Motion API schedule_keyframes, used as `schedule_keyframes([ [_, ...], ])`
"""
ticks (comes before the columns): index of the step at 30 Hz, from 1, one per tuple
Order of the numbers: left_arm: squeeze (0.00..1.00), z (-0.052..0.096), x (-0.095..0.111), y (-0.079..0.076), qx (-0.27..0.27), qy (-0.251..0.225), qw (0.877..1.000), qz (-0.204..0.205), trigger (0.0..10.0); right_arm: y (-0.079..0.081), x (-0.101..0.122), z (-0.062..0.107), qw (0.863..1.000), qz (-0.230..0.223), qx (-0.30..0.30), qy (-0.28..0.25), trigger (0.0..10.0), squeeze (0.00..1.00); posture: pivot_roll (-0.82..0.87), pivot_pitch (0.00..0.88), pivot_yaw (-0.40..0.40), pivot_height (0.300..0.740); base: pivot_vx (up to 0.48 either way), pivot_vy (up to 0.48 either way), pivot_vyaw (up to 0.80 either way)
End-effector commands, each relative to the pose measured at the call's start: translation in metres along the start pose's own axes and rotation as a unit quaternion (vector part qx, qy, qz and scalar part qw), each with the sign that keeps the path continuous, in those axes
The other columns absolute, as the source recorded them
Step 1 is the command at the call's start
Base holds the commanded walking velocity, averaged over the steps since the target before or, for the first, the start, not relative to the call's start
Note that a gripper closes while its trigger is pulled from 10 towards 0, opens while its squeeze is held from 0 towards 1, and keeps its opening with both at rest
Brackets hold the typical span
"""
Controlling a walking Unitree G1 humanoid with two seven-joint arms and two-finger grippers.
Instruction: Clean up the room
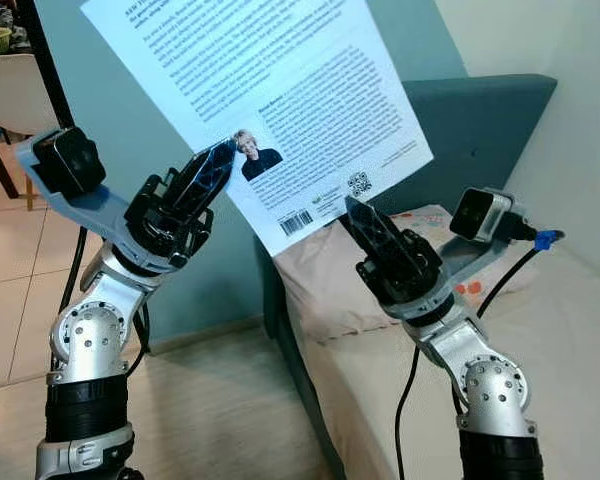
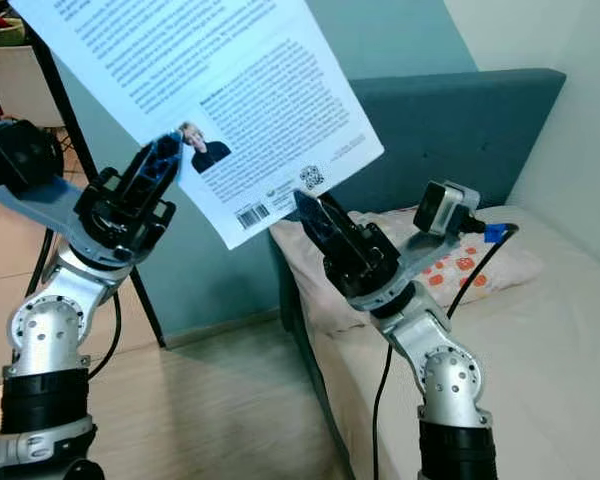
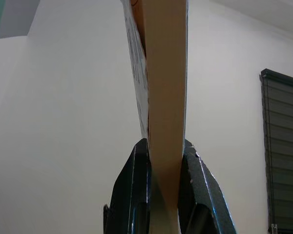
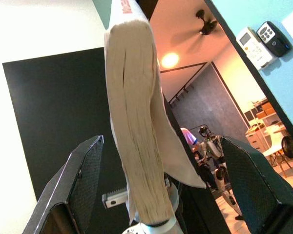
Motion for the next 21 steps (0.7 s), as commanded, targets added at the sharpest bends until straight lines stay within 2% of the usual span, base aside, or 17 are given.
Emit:
schedule_keyframes([
  [1,0.00,-0.003,0.002,-0.005,-0.011,-0.013,1.000,0.005,10.0,0.000,0.005,0.001,1.000,0.006,-0.001,-0.011,10.0,0.00,-0.07,0.000,-0.050,0.731,0.000,0.000,0.00],
  [2,0.00,-0.003,0.002,-0.006,-0.011,-0.012,1.000,0.005,10.0,-0.001,0.008,0.000,1.000,0.007,-0.005,-0.018,0.0,0.00,-0.07,0.000,-0.051,0.731,0.000,0.000,0.00],
  [9,0.00,-0.003,-0.004,-0.008,-0.013,0.000,1.000,0.006,10.0,0.001,0.013,-0.001,1.000,0.011,0.001,-0.026,0.0,0.00,-0.07,0.000,-0.049,0.731,0.000,0.000,0.00],
  [11,0.00,-0.001,-0.015,-0.007,-0.007,0.024,1.000,0.005,10.0,0.002,0.016,-0.003,0.999,0.014,0.003,-0.030,0.0,0.00,-0.07,0.000,-0.049,0.731,0.000,0.000,0.00],
  [21,0.00,0.004,-0.042,-0.006,0.010,0.070,0.997,0.012,10.0,0.000,0.018,-0.003,0.999,0.018,-0.005,-0.036,0.0,0.00,-0.07,0.000,-0.048,0.731,0.000,0.000,0.00],
])
Point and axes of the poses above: a point about 5 cm out from each wrist's last joint towards the gripper, its own z axis pointing back from the gripper into the wrist, its own x axis along the axis of the wrist's last joint, y = z × x, the point moved 6 cm from there along -z, pointing out of the wrist towards the gripper, and after that the axes turned 15 degrees about -z, right-handed, at the moved point
